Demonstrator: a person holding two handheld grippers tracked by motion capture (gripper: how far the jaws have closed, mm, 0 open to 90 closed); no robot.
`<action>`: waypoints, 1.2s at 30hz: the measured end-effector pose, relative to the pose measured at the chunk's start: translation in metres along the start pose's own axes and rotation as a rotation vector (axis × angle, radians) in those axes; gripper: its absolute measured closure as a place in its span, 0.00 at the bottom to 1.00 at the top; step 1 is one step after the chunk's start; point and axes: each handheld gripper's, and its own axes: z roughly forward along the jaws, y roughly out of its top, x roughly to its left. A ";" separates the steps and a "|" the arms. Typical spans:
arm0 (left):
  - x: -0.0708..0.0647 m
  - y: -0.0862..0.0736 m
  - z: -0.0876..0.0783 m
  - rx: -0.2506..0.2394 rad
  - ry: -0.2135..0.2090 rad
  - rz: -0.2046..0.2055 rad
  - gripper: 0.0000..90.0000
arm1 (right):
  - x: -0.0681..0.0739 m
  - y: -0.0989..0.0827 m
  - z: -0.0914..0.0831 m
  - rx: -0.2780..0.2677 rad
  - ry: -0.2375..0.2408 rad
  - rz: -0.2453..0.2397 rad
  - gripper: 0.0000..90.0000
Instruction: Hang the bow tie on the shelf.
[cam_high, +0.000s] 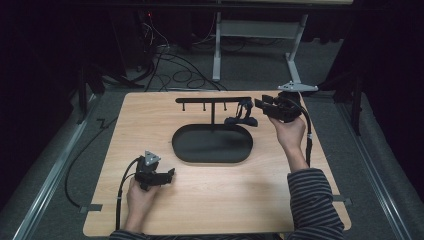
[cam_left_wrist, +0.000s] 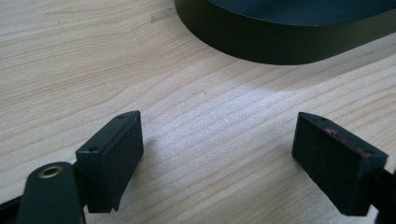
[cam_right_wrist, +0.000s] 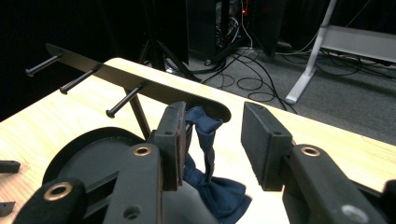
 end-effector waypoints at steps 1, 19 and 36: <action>0.000 0.000 0.000 0.000 0.000 0.000 0.19 | 0.000 0.000 -0.002 -0.005 0.000 0.003 0.67; 0.000 0.000 0.000 0.000 0.000 0.000 0.19 | -0.014 -0.014 -0.035 -0.038 -0.007 0.058 0.61; 0.000 0.000 0.000 0.000 0.000 0.000 0.19 | -0.021 -0.038 -0.063 -0.042 -0.029 0.086 0.59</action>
